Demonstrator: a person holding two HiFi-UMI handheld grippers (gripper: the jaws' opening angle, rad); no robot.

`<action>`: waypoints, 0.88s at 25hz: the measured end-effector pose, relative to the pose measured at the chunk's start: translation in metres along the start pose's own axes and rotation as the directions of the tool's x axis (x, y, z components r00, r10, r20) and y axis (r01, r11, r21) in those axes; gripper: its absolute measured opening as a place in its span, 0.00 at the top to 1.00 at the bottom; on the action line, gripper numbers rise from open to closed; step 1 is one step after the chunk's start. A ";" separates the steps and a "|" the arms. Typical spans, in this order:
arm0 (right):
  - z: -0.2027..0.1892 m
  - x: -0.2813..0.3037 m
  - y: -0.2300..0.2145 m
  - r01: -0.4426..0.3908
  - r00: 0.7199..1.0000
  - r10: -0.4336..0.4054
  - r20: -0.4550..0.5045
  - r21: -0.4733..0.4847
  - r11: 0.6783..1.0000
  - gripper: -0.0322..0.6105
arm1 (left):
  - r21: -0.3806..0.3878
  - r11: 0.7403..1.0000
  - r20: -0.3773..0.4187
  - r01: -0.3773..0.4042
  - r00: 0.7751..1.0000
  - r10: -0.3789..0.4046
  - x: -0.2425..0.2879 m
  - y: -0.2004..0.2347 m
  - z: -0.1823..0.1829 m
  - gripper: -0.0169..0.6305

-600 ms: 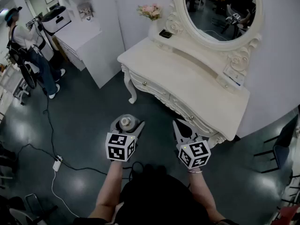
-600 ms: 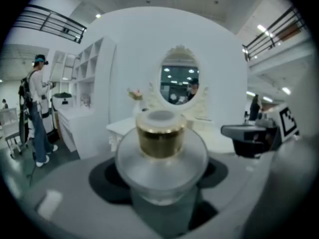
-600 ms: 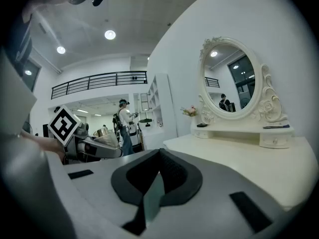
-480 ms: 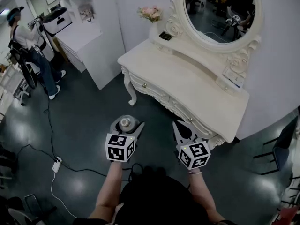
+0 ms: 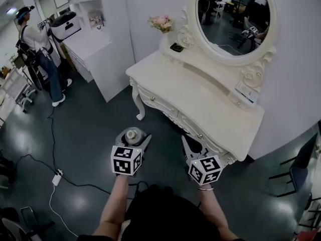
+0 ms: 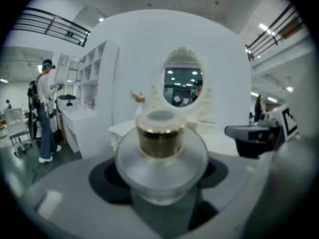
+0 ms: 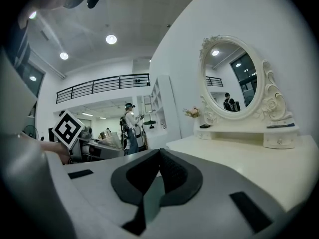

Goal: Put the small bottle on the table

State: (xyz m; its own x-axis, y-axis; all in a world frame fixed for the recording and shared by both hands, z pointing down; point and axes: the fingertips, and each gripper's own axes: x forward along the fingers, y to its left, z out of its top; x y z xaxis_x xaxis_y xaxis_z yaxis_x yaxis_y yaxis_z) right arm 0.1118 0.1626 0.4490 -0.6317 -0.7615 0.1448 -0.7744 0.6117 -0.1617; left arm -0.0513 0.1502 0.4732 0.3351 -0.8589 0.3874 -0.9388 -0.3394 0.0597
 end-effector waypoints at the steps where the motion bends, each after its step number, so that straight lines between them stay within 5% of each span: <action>1: 0.000 0.000 -0.001 -0.001 1.000 0.001 -0.001 0.001 1.000 0.94 | 0.003 1.000 -0.001 -0.003 1.000 0.003 0.000 -0.001 0.001 0.45; 12: -0.002 0.013 -0.021 0.010 1.000 -0.010 0.002 0.023 1.000 0.94 | 0.009 1.000 -0.023 -0.027 0.999 0.028 0.019 0.005 0.001 0.45; 22: 0.005 0.085 -0.054 0.030 0.999 -0.030 -0.023 0.017 0.999 0.94 | 0.008 1.000 -0.030 -0.016 0.999 0.016 0.082 0.049 0.022 0.45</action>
State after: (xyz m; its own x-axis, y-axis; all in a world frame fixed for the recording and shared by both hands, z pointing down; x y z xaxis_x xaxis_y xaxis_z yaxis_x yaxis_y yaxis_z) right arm 0.1002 0.0643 0.4652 -0.6092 -0.7741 0.1718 -0.7922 0.5848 -0.1742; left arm -0.0684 0.0551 0.4878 0.3172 -0.8522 0.4161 -0.9434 -0.3284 0.0465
